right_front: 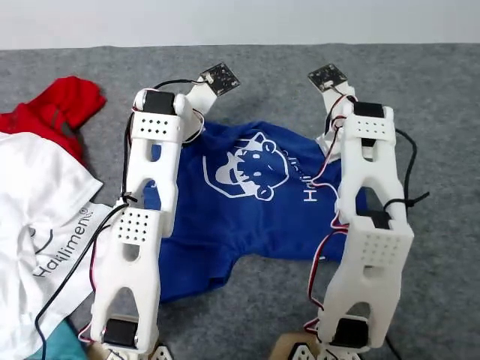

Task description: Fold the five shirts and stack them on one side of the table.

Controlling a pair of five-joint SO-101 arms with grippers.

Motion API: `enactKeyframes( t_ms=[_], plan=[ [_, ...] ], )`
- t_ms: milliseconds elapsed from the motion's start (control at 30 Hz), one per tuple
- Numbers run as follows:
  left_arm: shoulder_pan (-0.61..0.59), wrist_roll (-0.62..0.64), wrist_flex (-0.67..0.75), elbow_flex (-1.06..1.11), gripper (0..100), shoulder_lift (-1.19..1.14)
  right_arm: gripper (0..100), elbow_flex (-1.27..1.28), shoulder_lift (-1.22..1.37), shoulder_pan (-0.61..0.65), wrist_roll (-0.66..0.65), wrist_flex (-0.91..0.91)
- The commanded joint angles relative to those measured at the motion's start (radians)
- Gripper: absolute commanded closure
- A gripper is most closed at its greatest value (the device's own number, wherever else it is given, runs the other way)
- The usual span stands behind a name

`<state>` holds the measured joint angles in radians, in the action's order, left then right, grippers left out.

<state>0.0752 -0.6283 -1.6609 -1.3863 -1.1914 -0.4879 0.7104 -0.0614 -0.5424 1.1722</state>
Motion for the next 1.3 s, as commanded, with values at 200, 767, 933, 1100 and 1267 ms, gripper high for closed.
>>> enactKeyframes(
  t_ms=[200,767,933,1100,1267],
  plan=[
    [0.008,0.003,-0.006,-0.031,100,0.014,87.6,-0.18,0.058,-0.007,0.005,-0.004],
    [0.017,0.005,-0.066,-0.242,100,0.012,98.0,-0.313,-0.073,-0.019,-0.069,0.177],
    [0.035,0.006,-0.077,-0.228,100,-0.021,78.6,-0.316,-0.015,-0.019,-0.025,0.302],
    [0.043,0.006,-0.086,-0.229,100,-0.064,70.1,-0.318,0.03,-0.024,0.043,0.309],
    [0.052,0.006,-0.089,-0.229,100,-0.075,70.1,-0.319,0.105,-0.036,0.044,0.255]
  ],
)
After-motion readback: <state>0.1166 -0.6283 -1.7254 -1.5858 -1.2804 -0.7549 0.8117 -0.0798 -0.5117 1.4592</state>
